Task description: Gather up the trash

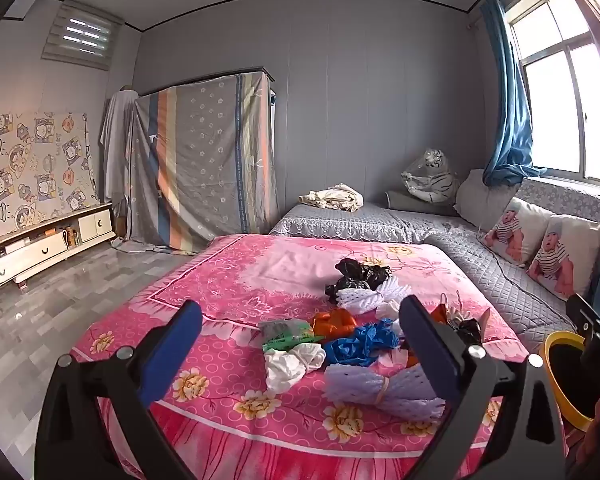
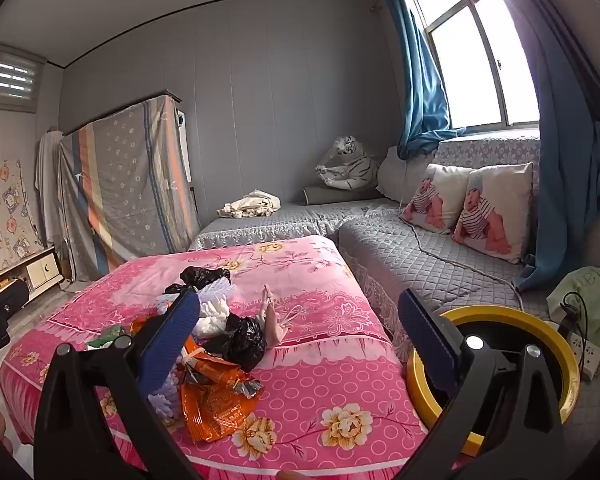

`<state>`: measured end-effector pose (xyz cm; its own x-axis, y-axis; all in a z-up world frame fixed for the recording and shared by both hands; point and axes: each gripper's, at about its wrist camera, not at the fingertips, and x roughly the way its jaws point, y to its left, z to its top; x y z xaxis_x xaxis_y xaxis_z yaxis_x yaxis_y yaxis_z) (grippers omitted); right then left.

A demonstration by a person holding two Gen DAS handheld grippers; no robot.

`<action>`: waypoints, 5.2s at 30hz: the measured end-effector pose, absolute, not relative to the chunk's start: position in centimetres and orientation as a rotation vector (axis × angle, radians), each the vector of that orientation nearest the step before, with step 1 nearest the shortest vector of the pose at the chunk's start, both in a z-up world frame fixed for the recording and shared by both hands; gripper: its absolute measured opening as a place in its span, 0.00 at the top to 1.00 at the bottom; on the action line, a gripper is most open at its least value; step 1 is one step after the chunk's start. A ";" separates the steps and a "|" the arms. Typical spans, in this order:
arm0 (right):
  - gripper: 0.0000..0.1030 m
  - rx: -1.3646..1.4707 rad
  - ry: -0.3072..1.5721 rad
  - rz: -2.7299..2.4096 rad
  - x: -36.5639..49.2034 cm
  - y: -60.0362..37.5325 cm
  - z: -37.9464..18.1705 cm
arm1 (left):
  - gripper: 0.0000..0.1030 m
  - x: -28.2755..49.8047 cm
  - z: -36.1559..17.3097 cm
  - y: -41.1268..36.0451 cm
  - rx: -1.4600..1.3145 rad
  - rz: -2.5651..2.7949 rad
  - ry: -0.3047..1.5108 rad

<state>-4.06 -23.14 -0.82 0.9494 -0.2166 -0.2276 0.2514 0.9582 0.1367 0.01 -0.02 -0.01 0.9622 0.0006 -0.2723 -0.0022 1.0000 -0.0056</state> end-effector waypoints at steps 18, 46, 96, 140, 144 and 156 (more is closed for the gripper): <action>0.08 0.171 0.213 -0.231 -3.9 -23.5 -1.4 | 0.08 0.1 0.0 0.1 -0.035 -0.008 0.294; 0.08 0.189 0.237 -0.224 -3.5 -23.2 -1.2 | 0.08 0.5 -0.5 0.3 -0.054 -0.023 0.314; 0.08 0.197 0.247 -0.221 -3.4 -23.1 -1.8 | 0.08 0.5 -0.6 0.4 -0.059 -0.038 0.322; 0.08 -0.145 0.667 0.404 6.4 -19.7 -7.1 | 0.08 15.2 -10.1 6.2 -0.019 -0.301 0.830; 0.09 -0.115 0.719 0.444 7.2 -20.2 -7.5 | 0.09 15.9 -10.6 6.1 -0.031 -0.356 0.865; 0.25 -0.064 0.796 0.506 9.4 -20.6 -8.6 | 0.26 18.2 -12.1 4.7 -0.014 -0.417 0.938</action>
